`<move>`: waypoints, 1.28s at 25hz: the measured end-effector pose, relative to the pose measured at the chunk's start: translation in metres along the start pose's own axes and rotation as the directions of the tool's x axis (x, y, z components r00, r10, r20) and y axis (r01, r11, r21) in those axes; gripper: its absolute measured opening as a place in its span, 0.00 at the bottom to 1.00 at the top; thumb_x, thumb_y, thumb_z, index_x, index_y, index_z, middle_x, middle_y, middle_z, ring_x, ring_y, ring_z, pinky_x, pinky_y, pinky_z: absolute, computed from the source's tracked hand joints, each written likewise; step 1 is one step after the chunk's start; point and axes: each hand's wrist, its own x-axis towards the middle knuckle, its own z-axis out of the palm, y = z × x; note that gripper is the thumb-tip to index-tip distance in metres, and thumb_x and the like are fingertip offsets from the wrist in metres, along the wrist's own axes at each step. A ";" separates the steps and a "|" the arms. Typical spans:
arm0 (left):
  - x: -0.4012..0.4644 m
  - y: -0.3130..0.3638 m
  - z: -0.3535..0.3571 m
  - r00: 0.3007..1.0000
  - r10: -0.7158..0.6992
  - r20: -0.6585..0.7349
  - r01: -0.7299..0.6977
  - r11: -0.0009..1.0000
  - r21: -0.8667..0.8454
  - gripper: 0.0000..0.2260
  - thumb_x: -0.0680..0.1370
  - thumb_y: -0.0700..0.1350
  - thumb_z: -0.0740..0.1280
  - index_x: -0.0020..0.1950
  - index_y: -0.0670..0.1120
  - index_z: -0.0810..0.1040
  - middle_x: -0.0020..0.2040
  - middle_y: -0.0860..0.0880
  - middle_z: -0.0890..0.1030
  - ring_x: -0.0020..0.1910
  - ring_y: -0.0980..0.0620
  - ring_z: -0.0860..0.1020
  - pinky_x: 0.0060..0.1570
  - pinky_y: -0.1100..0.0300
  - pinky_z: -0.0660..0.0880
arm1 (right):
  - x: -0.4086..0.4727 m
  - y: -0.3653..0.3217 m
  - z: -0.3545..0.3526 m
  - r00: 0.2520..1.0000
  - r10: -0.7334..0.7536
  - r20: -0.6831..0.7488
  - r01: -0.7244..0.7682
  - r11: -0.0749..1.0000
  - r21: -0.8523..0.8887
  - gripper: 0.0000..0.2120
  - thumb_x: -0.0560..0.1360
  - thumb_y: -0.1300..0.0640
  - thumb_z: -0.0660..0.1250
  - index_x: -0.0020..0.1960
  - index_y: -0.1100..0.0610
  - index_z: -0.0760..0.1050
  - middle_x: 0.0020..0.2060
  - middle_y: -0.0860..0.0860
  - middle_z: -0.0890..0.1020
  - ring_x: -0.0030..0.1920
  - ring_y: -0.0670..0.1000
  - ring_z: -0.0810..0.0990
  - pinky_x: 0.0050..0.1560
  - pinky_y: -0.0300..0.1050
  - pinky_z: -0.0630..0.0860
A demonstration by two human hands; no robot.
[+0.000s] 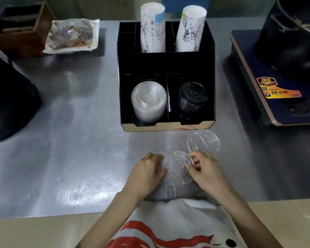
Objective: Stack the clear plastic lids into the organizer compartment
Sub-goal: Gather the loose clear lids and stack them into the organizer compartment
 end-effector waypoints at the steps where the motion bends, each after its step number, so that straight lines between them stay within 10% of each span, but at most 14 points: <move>1: 0.000 0.000 -0.001 1.000 0.004 -0.008 -0.004 1.000 -0.020 0.12 0.73 0.44 0.66 0.55 0.45 0.74 0.49 0.43 0.76 0.46 0.43 0.77 0.48 0.56 0.70 | 0.000 -0.001 0.000 1.000 0.001 -0.002 -0.001 1.000 0.012 0.13 0.72 0.59 0.63 0.57 0.54 0.72 0.51 0.55 0.75 0.48 0.56 0.78 0.56 0.48 0.74; 11: -0.002 0.000 -0.018 0.987 -0.030 -0.157 -0.003 0.978 -0.207 0.14 0.72 0.39 0.67 0.58 0.43 0.74 0.47 0.48 0.72 0.40 0.47 0.78 0.47 0.61 0.72 | 0.004 -0.020 -0.005 0.993 -0.081 -0.085 0.090 0.990 0.110 0.16 0.72 0.60 0.64 0.59 0.53 0.72 0.49 0.52 0.74 0.45 0.51 0.77 0.57 0.47 0.74; 18: -0.001 -0.003 -0.043 0.947 -0.091 -0.307 -0.011 0.949 -0.316 0.15 0.73 0.35 0.65 0.59 0.43 0.74 0.48 0.49 0.74 0.39 0.60 0.76 0.41 0.77 0.71 | 0.012 -0.038 -0.005 0.974 -0.166 -0.152 0.196 0.956 0.216 0.16 0.72 0.61 0.65 0.58 0.52 0.73 0.48 0.49 0.71 0.42 0.44 0.75 0.45 0.20 0.67; 27: 0.002 0.003 -0.069 0.912 -0.112 -0.394 -0.059 0.917 -0.395 0.12 0.75 0.37 0.62 0.56 0.48 0.76 0.48 0.54 0.77 0.41 0.75 0.73 0.38 0.80 0.69 | 0.025 -0.063 -0.018 0.948 -0.229 -0.222 0.292 0.903 0.316 0.14 0.72 0.62 0.64 0.56 0.52 0.74 0.50 0.47 0.72 0.49 0.46 0.77 0.53 0.38 0.74; 32: 0.013 0.008 -0.084 0.896 -0.105 -0.432 -0.079 0.918 -0.388 0.13 0.76 0.37 0.61 0.56 0.50 0.76 0.47 0.57 0.77 0.42 0.74 0.74 0.38 0.79 0.69 | 0.038 -0.075 -0.029 0.940 -0.252 -0.230 0.322 0.877 0.356 0.14 0.74 0.60 0.62 0.58 0.50 0.73 0.53 0.46 0.73 0.47 0.37 0.76 0.49 0.23 0.72</move>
